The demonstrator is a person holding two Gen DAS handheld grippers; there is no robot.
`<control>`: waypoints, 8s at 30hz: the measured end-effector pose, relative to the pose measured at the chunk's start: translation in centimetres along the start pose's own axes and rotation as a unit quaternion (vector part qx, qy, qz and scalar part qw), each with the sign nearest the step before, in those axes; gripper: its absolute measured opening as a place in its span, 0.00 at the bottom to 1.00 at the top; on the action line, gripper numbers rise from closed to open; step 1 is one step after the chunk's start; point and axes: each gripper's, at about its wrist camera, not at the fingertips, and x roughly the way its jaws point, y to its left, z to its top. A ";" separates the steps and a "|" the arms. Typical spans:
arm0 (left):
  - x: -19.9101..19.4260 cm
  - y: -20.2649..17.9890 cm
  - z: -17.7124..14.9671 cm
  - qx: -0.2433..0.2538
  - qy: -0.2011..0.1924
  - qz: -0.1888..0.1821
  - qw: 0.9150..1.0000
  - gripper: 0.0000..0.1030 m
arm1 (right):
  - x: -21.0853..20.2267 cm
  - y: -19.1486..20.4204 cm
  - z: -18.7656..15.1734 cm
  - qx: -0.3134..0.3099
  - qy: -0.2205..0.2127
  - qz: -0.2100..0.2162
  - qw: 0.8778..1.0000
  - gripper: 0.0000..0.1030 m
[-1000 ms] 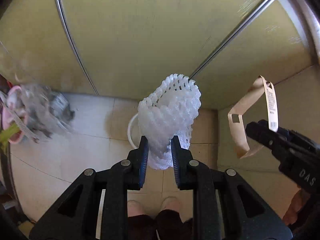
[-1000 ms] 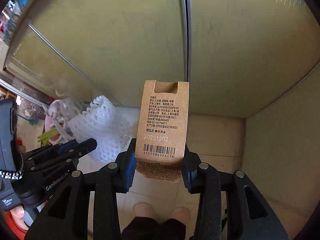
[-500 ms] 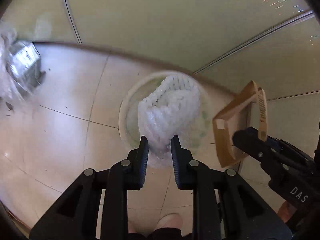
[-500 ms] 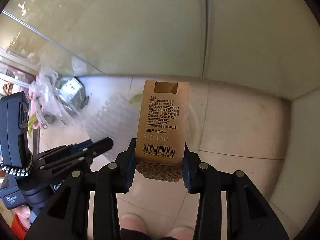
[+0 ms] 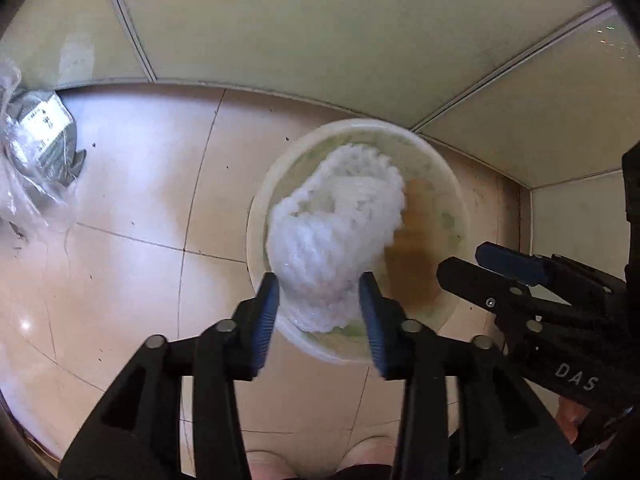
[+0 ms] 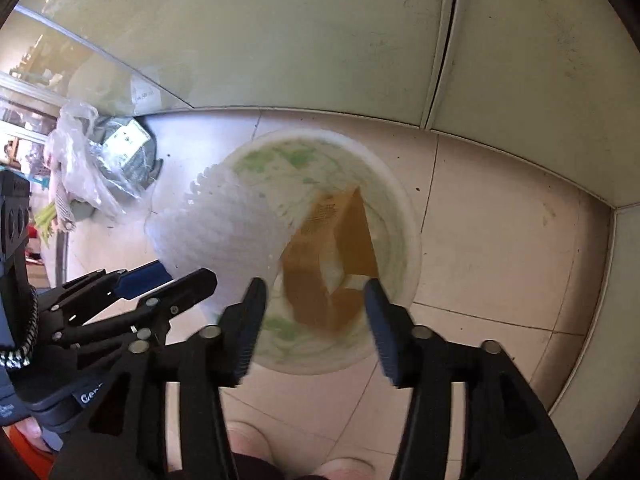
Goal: Collect trash
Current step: 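Lower both tools over the white bin and open them to drop the items, then raise both open tools back up to the counter, then grasp the clear plastic jar with the right tool while the left tool grasps the white HP box, then carry the jar and HP box with both tools down toward the floor bin, then open both tools over the white bin to drop the jar and box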
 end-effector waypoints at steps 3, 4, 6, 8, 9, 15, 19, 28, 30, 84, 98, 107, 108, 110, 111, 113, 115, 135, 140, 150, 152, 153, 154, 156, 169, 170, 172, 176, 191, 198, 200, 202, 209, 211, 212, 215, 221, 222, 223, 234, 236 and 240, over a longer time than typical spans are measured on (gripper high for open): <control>-1.0 -0.9 -0.1 0.015 -0.006 0.015 1.000 0.47 | -1.3 -0.1 -0.2 -0.004 -0.009 -0.004 1.000 0.52; -1.1 -1.0 -0.1 0.017 -0.006 0.019 1.000 0.47 | -2.0 -0.3 -0.4 -0.006 -0.012 -0.009 1.000 0.52; -2.2 -1.3 -0.1 0.015 -0.007 0.025 1.000 0.47 | -3.8 -0.3 -0.9 -0.007 -0.019 -0.014 1.000 0.52; -3.9 -1.6 -0.1 0.013 -0.009 0.029 0.999 0.47 | -5.6 -0.3 -1.3 -0.006 -0.022 -0.020 1.000 0.52; -4.6 -1.5 0.3 0.012 -0.011 0.032 0.999 0.47 | -6.6 -0.1 -1.4 -0.006 -0.024 -0.022 0.999 0.52; -13.7 -2.6 0.1 0.020 -0.034 0.035 0.999 0.47 | -15.0 2.2 -1.6 -0.004 -0.045 -0.030 0.999 0.52; -22.4 -4.8 0.0 0.032 -0.058 0.039 0.997 0.47 | -23.2 4.6 -1.7 -0.005 -0.076 -0.041 0.996 0.52; -42.8 -8.9 -0.5 0.050 -0.123 0.044 0.990 0.47 | -42.5 10.2 -2.9 0.012 -0.157 -0.031 0.987 0.52; -47.0 -9.7 -1.0 0.052 -0.140 0.048 0.988 0.47 | -46.5 11.8 -3.6 0.013 -0.178 -0.035 0.983 0.52; -66.8 -19.0 28.6 0.050 -0.268 0.054 0.961 0.57 | -62.7 7.8 20.8 0.037 -0.266 0.000 0.963 0.56; -62.0 -15.0 40.0 0.123 -0.197 0.012 0.973 0.57 | -54.0 8.7 29.3 0.160 -0.189 0.012 0.969 0.56; -57.1 -16.0 43.2 0.145 -0.136 -0.028 0.980 0.57 | -51.7 7.9 29.9 0.196 -0.184 0.012 0.963 0.47; -56.5 -16.2 43.4 0.145 -0.129 -0.034 0.980 0.57 | -51.7 7.8 29.9 0.193 -0.185 0.015 0.964 0.41; -55.6 -16.8 43.7 0.145 -0.117 -0.046 0.981 0.57 | -51.9 7.7 29.7 0.188 -0.187 0.013 0.964 0.41; -55.1 -17.1 43.8 0.145 -0.113 -0.048 0.982 0.57 | -52.2 7.7 29.5 0.183 -0.191 0.009 0.964 0.41; -54.3 -17.8 44.1 0.146 -0.109 -0.047 0.982 0.57 | -52.9 7.6 29.1 0.174 -0.198 0.003 0.965 0.36; -53.5 -18.3 44.5 0.145 -0.104 -0.055 0.982 0.57 | -53.8 7.1 28.6 0.170 -0.203 -0.001 0.964 0.32; -48.5 -21.5 45.6 0.097 -0.053 -0.132 0.985 0.66 | -57.6 3.6 26.6 0.175 -0.225 -0.035 0.958 0.30; -48.4 -22.9 45.5 0.111 -0.065 -0.115 0.985 0.67 | -58.4 3.3 25.7 0.175 -0.235 -0.042 0.955 0.30; -52.1 -27.2 42.9 0.191 -0.146 -0.065 0.969 0.35 | -60.1 1.5 23.3 0.190 -0.252 -0.053 0.947 0.30; -52.4 -28.3 42.0 0.215 -0.157 -0.055 0.962 0.35 | -60.4 1.0 22.7 0.195 -0.254 -0.054 0.946 0.30; -52.4 -28.7 41.5 0.222 -0.153 -0.054 0.961 0.34 | -60.5 0.8 22.5 0.196 -0.255 -0.055 0.945 0.30; -52.2 -29.1 41.1 0.228 -0.149 -0.053 0.961 0.34 | -60.7 0.5 22.2 0.197 -0.256 -0.056 0.945 0.30; -52.1 -29.9 40.1 0.239 -0.148 -0.044 0.959 0.34 | -61.0 0.2 21.5 0.199 -0.259 -0.059 0.943 0.30; -58.6 -31.1 34.4 0.203 -0.247 -0.008 0.948 0.29 | -64.1 -0.5 18.6 0.143 -0.287 -0.045 0.946 0.30; -59.1 -30.9 34.0 0.192 -0.255 -0.004 0.948 0.29 | -64.2 -0.3 18.5 0.131 -0.287 -0.042 0.948 0.30; -59.9 -30.4 32.9 0.170 -0.269 0.006 0.948 0.29 | -64.3 -0.1 18.3 0.109 -0.284 -0.035 0.952 0.30; -61.1 -29.3 30.6 0.139 -0.285 0.031 0.948 0.29 | -64.1 1.0 17.6 0.065 -0.276 -0.028 0.958 0.30; -66.1 -21.7 20.7 0.100 -0.303 0.036 0.947 0.29 | -63.1 9.2 12.4 0.024 -0.286 -0.010 0.958 0.30; -67.6 -16.8 14.2 0.118 -0.298 0.039 0.946 0.29 | -60.6 14.2 8.1 0.041 -0.279 -0.015 0.959 0.30; -67.7 -15.3 12.3 0.120 -0.292 0.038 0.948 0.29 | -59.6 15.4 6.5 0.046 -0.276 -0.017 0.960 0.30; -67.5 -13.9 10.4 0.123 -0.285 0.035 0.950 0.29 | -58.6 16.5 4.9 0.051 -0.273 -0.018 0.961 0.30; -64.4 -10.7 5.4 0.123 -0.239 0.024 0.963 0.29 | -54.9 18.5 0.4 0.066 -0.242 -0.026 0.968 0.30; -62.9 -10.3 4.4 0.120 -0.220 0.022 0.968 0.29 | -53.8 18.6 -0.5 0.070 -0.228 -0.029 0.971 0.30; -62.2 -10.2 3.9 0.119 -0.209 0.020 0.970 0.29 | -53.2 18.5 -0.9 0.073 -0.221 -0.029 0.972 0.30; -59.8 -10.1 2.8 0.121 -0.184 0.020 0.975 0.29 | -51.5 18.1 -1.9 0.077 -0.201 -0.030 0.976 0.30; -53.2 -10.1 1.9 0.107 -0.138 0.018 0.984 0.29 | -46.3 15.4 -2.1 0.077 -0.156 -0.026 0.984 0.30; -51.8 -10.0 1.9 0.103 -0.131 0.018 0.986 0.29 | -45.0 14.7 -1.9 0.077 -0.147 -0.024 0.986 0.30; -50.3 -10.0 1.9 0.098 -0.124 0.018 0.987 0.29 | -43.7 14.1 -1.9 0.076 -0.140 -0.023 0.987 0.30; -31.6 -6.6 2.9 0.035 -0.094 0.002 0.995 0.29 | -25.5 6.6 -0.6 0.051 -0.077 -0.016 0.996 0.30; -27.5 -5.7 2.8 0.027 -0.089 0.001 0.996 0.29 | -22.0 5.4 -0.4 0.046 -0.073 -0.016 0.996 0.30; -19.9 -4.1 2.7 0.016 -0.078 0.009 0.997 0.29 | -15.0 3.2 -0.2 0.044 -0.059 -0.005 0.997 0.30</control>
